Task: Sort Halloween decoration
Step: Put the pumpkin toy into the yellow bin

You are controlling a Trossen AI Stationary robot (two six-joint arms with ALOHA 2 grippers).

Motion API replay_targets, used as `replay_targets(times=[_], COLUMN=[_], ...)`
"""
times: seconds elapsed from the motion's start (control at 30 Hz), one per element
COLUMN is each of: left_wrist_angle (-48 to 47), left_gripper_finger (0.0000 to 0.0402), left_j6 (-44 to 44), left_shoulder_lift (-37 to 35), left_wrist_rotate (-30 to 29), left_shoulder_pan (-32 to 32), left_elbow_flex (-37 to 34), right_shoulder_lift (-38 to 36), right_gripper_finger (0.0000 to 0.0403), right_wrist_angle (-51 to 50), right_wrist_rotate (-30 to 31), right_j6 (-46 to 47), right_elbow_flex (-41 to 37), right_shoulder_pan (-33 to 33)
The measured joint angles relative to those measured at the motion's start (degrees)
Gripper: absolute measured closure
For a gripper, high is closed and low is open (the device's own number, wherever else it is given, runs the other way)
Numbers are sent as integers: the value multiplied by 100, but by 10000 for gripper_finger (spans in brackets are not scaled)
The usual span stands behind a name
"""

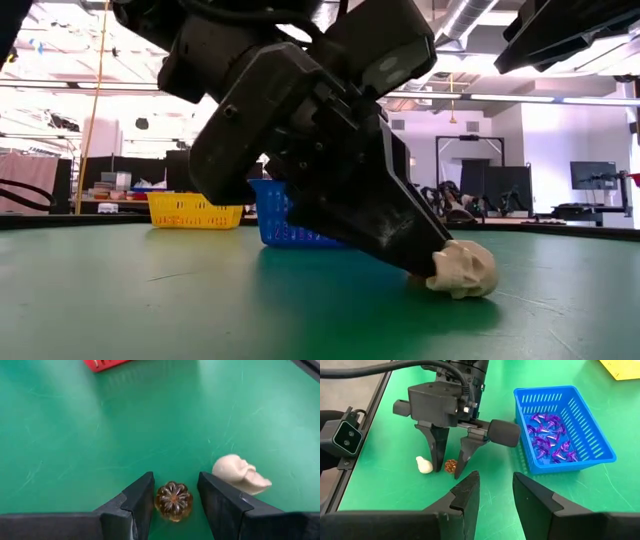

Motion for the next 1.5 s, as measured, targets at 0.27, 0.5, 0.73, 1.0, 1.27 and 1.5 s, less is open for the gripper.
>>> replay_targets(times=[0.27,0.5,0.73,1.0,1.27,1.5], left_wrist_angle=[-231,-410,-754,-2099,-2832,-3411], left_gripper_finger=[260,311,337,347,363,369], left_j6=[11,-138,-39,658,810,-110], left_shoulder_lift=[46,53,-259,-1793,-3387,-3728], left_wrist_rotate=[2,-107,-220,-1198,-1342,-355], left_shoulder_pan=[2,-7,-9,-3,211,410], left_elbow_flex=[-2,-2,-13,-16,-13,-13], right_shoulder_lift=[0,0,0,0,0,0], right_gripper_finger=[255,255,255,255,255,255], right_wrist_angle=[7,8,4,-22,-49,-48], right_wrist_rotate=[0,0,-1,-1,-1,-2], right_j6=[1,4,81,94,96,98], right_elbow_flex=[0,0,0,0,0,0], right_shoulder_pan=[0,0,0,0,1,0])
